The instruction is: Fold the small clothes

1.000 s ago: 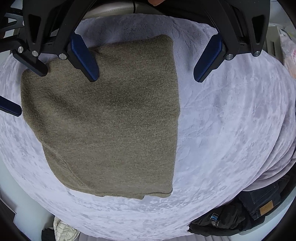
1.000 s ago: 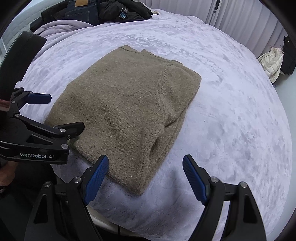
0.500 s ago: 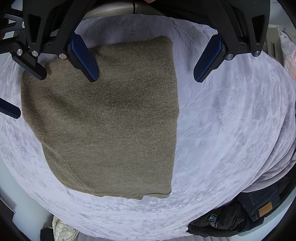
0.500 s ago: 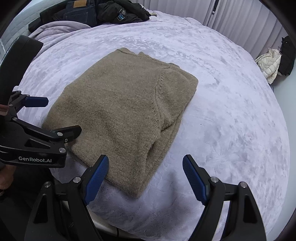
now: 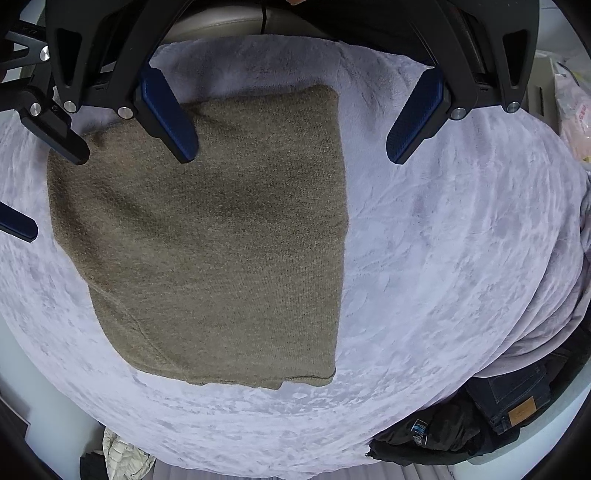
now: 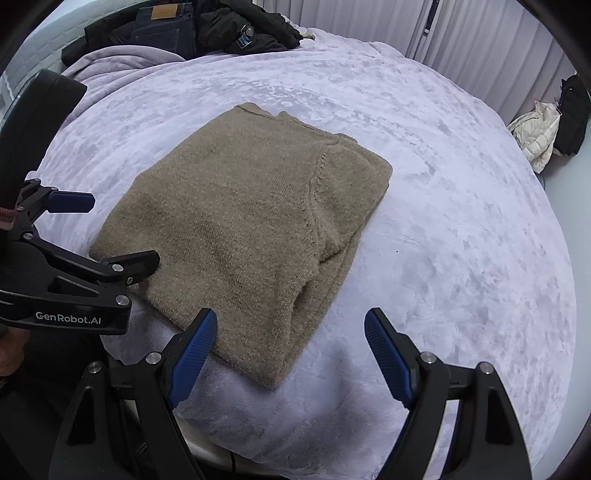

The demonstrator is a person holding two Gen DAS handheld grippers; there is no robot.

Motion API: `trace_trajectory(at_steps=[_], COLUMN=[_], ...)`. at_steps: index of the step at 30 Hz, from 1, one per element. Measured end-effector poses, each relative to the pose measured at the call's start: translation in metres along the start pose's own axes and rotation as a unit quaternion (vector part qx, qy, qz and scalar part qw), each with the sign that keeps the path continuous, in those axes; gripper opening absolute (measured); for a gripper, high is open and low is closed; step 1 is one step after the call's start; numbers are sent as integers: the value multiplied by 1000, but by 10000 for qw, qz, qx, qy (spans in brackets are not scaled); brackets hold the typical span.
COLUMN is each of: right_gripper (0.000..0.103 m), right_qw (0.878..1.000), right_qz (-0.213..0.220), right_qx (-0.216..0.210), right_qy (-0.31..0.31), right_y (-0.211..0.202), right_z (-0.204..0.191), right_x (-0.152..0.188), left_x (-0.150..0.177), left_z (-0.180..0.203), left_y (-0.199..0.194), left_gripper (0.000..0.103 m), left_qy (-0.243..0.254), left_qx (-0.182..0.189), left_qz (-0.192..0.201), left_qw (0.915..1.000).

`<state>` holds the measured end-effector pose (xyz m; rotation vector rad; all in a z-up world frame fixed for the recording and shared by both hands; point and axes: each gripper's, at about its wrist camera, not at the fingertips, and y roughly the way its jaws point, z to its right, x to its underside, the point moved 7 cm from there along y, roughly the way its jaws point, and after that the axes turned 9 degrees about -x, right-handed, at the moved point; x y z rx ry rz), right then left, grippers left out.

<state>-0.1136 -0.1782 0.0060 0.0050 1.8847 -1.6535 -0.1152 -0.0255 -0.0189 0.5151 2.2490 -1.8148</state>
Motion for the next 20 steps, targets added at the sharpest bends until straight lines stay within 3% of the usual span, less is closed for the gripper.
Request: trace_trajectory(at_steps=[17,20], right_gripper=[85,85], right_qw=[9989,9980], right_qz=[417,591], right_qx=[-205,-167], right_qy=[-15,163], right_y=[-13,-21], right_z=[10,31], right_x=[1,8], left_x=[-4,-20], left_z=[25,53], left_y=[-16,-32], left_gripper=[103,103], left_qy=[111,323], left_qx=[-156,70], left_qz=[12,178], left_qw=[9998,9993])
